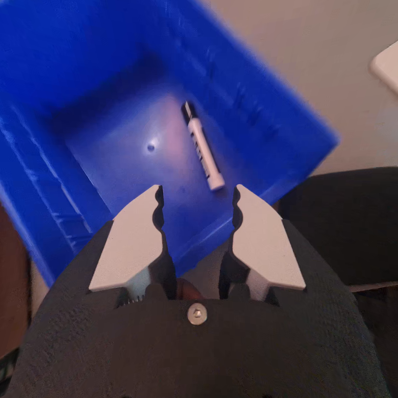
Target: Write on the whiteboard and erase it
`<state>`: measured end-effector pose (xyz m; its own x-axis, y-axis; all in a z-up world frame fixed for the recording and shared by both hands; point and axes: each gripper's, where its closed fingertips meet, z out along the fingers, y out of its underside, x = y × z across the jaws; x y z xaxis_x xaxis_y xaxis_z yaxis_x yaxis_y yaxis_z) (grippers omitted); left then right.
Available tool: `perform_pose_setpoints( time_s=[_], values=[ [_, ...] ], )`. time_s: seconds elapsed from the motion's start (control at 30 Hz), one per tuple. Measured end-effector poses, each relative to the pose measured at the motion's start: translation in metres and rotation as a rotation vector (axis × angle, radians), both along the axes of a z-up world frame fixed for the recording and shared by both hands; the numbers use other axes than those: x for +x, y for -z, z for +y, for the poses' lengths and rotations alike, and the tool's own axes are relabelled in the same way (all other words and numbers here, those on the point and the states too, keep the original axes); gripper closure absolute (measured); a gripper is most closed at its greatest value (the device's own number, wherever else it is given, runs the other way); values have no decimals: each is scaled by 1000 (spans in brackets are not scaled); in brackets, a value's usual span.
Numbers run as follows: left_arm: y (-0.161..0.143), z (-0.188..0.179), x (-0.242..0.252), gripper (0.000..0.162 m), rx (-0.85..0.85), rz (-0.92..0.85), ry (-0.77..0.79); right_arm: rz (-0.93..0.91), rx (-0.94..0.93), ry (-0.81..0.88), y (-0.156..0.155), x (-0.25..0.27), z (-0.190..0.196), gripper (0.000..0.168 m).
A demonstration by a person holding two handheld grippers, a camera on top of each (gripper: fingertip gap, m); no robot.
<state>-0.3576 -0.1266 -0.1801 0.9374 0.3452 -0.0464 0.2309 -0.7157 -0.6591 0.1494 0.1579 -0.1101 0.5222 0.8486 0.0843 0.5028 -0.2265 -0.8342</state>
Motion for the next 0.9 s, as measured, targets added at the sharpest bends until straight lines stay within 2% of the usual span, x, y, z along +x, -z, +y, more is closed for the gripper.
perform_pose_setpoints(
  time_s=[0.07, 0.17, 0.3, 0.37, 0.47, 0.57, 0.63, 0.73, 0.83, 0.9],
  values=[
    [23, 2, -9, 99, -26, -35, -22, -71, 17, 52, 16, -22, 8, 116],
    [37, 15, -4, 99, -50, -65, 19, -168, 62, 94, 31, -69, 47, 116],
    [47, 21, -4, 98, -151, -50, 16, -205, 34, 101, 31, -136, 126, 116],
    [52, 19, -4, 99, -223, -17, 35, -245, -48, 129, 48, -153, 168, 116],
    [54, 25, -3, 106, -232, -29, 52, -278, -165, 206, 82, -153, 217, 116],
    [60, 26, -9, 120, -268, -25, 28, -311, -253, 249, 110, -144, 237, 116],
    [60, 32, -5, 139, -252, -27, 64, -339, -303, 262, 125, -139, 241, 116],
    [60, 35, -5, 141, -249, -2, 100, -351, -346, 270, 140, -132, 246, 115],
    [53, 32, -11, 142, -206, 75, 85, -320, -355, 263, 140, -131, 245, 113],
    [40, 28, -17, 143, -160, 125, 60, -324, -343, 267, 133, -130, 241, 86]
  ],
)
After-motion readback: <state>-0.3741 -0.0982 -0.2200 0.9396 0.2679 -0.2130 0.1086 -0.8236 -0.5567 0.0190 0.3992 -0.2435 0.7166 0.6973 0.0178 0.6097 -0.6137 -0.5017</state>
